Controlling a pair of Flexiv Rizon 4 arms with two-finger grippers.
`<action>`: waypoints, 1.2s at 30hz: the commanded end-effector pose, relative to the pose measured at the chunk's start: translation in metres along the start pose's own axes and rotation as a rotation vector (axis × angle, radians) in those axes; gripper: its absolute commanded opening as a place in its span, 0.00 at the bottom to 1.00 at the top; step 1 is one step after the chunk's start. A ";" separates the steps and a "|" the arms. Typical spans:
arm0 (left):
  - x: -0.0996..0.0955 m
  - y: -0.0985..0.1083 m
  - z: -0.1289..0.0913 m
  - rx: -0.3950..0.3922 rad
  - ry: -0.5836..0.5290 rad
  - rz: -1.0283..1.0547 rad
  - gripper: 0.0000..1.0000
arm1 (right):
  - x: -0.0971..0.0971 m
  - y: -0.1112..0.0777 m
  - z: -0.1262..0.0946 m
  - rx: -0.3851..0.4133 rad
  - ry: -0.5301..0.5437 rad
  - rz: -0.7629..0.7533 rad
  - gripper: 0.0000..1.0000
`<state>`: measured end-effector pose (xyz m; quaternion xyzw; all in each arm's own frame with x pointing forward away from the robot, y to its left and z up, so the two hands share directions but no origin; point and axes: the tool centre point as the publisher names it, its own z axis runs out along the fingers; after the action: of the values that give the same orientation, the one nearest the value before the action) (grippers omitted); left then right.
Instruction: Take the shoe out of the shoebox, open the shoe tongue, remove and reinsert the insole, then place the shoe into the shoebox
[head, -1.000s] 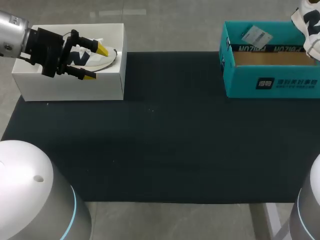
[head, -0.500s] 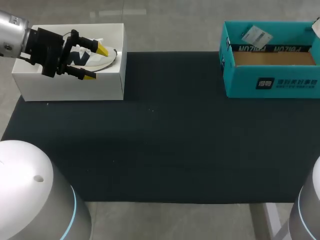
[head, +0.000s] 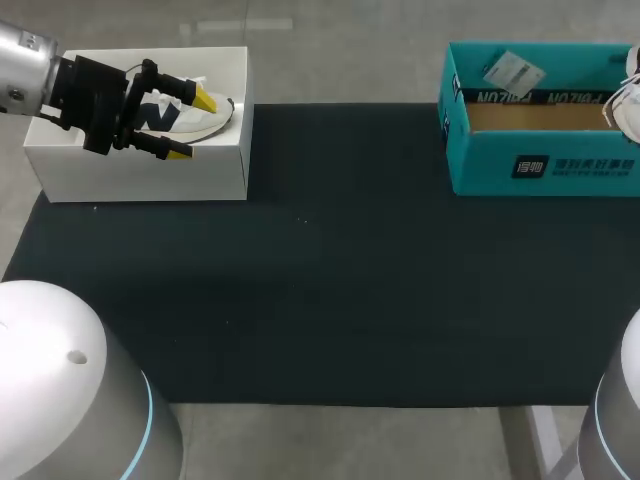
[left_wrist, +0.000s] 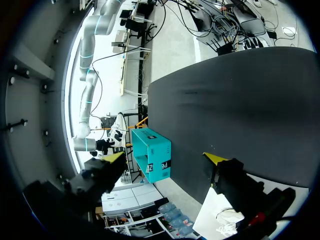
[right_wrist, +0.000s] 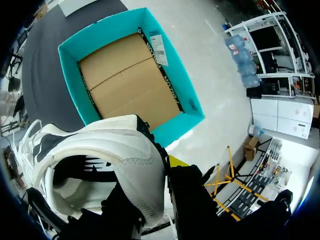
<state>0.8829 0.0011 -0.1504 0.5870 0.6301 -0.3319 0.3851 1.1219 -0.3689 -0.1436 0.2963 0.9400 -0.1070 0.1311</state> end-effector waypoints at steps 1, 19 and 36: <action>0.000 0.001 0.000 0.002 0.004 0.001 1.00 | -0.002 -0.003 -0.003 0.080 0.053 0.559 0.00; 0.000 0.001 0.000 0.002 0.004 0.001 1.00 | 0.002 -0.014 -0.008 0.113 0.089 0.909 0.00; 0.000 0.001 0.000 0.002 0.004 0.001 1.00 | 0.007 -0.014 -0.007 0.131 0.073 0.941 0.00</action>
<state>0.8829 0.0010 -0.1504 0.5870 0.6301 -0.3319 0.3851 1.1081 -0.3775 -0.1378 0.6943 0.7069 -0.0792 0.1095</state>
